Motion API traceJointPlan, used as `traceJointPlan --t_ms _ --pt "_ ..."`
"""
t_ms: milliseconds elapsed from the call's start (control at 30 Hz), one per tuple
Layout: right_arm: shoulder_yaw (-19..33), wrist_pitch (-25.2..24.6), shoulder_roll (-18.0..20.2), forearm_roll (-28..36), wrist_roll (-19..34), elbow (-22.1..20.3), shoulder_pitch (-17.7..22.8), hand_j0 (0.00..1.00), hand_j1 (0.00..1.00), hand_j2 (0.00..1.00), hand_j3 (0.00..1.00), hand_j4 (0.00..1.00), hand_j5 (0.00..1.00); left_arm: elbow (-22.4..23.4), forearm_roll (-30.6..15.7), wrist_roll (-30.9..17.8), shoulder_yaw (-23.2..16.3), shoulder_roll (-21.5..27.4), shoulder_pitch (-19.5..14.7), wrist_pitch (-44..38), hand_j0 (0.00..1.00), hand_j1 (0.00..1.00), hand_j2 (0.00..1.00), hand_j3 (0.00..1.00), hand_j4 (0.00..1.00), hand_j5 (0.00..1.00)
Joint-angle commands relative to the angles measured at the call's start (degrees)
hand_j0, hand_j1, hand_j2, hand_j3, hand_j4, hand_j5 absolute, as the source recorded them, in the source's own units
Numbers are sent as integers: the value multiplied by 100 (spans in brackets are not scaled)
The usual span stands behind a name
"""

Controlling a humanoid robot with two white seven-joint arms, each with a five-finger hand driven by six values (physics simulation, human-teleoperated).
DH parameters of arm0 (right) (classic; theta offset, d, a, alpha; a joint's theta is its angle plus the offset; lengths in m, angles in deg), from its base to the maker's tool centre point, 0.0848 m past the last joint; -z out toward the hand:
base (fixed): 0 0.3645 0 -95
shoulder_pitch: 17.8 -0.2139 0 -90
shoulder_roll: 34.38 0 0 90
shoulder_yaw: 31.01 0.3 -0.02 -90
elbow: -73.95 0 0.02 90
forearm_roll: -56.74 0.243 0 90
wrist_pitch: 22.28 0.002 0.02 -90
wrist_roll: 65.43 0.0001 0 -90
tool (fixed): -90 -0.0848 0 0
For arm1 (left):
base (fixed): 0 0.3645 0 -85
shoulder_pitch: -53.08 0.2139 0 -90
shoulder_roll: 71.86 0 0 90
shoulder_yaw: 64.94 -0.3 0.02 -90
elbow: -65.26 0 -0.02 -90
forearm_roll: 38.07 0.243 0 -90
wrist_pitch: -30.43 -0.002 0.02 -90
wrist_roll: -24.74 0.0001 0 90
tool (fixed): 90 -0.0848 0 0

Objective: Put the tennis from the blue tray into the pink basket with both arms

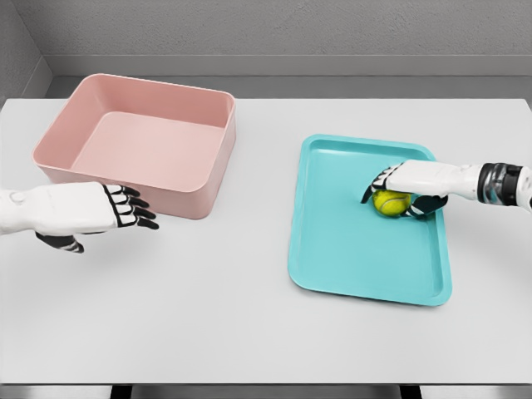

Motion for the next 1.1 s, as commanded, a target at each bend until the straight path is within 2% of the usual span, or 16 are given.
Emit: traceJointPlan --t_ms 0,33,333,600,733,867,1000,1067 --pt "2 -2 11 6 63 -2 0 53 53 53 53 53 53 2 -25 2 -4 4 0 -12 100 100 100 100 100 100" --pt "2 -2 11 6 63 -2 0 50 50 50 50 50 50 2 -16 2 -4 13 9 -12 100 100 100 100 100 100" --pt "63 -2 107 42 54 -108 -105 50 50 50 50 50 50 2 -16 -7 -4 21 106 -12 100 100 100 100 100 100" --pt "160 -2 371 50 -7 -1285 -272 50 50 50 50 50 50 2 -16 2 -4 13 106 -12 100 100 100 100 100 100" --pt "169 -2 213 50 37 -1602 -264 50 50 50 50 50 50 2 -16 2 -4 -5 88 -12 100 100 100 100 100 100" --pt "169 -2 -121 50 45 -1655 -264 50 50 50 50 50 50 2 -7 -7 -4 -14 44 -12 100 100 100 100 100 100" --pt "160 -2 -543 50 124 -1707 -264 50 50 50 50 50 50 2 -7 -7 -4 -260 70 -12 100 100 100 100 100 100" --pt "142 -2 -631 50 124 -1813 -255 50 50 50 50 50 50 2 -7 -7 -4 -277 88 -12 100 100 100 100 100 100"
